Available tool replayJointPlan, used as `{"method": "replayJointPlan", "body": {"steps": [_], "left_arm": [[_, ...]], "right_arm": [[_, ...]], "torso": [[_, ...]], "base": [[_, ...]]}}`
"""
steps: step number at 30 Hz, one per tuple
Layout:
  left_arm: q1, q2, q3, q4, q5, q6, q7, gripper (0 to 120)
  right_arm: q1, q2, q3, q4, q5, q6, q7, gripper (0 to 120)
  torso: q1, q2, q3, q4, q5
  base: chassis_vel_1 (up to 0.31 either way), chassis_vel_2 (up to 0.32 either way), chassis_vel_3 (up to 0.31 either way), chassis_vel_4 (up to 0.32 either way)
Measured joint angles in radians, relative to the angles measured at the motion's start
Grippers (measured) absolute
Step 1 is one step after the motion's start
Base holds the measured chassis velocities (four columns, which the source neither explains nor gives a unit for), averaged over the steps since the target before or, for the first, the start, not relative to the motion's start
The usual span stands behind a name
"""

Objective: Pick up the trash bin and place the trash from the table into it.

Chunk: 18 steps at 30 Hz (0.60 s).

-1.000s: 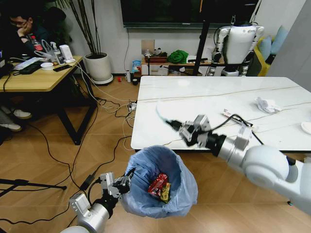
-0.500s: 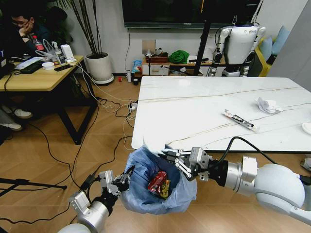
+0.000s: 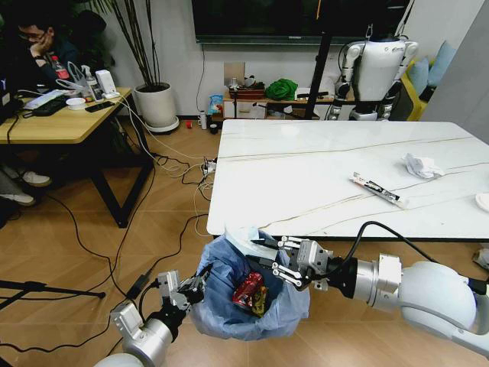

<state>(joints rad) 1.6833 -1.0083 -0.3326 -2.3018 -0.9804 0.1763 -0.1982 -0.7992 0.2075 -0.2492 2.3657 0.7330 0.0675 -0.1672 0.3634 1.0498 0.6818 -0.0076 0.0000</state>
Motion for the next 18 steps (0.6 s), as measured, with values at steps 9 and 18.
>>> {"method": "replayJointPlan", "body": {"steps": [9,18], "left_arm": [[0.017,-0.006,-0.011,0.000,0.015,0.000,0.005,0],[0.044,-0.001,-0.040,-0.003,0.034,0.000,0.008,0]], "right_arm": [[0.014,0.020,0.025,-0.014,0.031,0.017,0.028,74],[0.020,0.145,0.140,-0.170,0.116,0.054,0.300,100]], "torso": [[0.000,0.000,0.000,0.0000,0.0000],[0.000,0.000,0.000,0.0000,-0.0003]], "base": [[0.000,0.000,0.000,0.000],[0.000,0.000,0.000,0.000]]}}
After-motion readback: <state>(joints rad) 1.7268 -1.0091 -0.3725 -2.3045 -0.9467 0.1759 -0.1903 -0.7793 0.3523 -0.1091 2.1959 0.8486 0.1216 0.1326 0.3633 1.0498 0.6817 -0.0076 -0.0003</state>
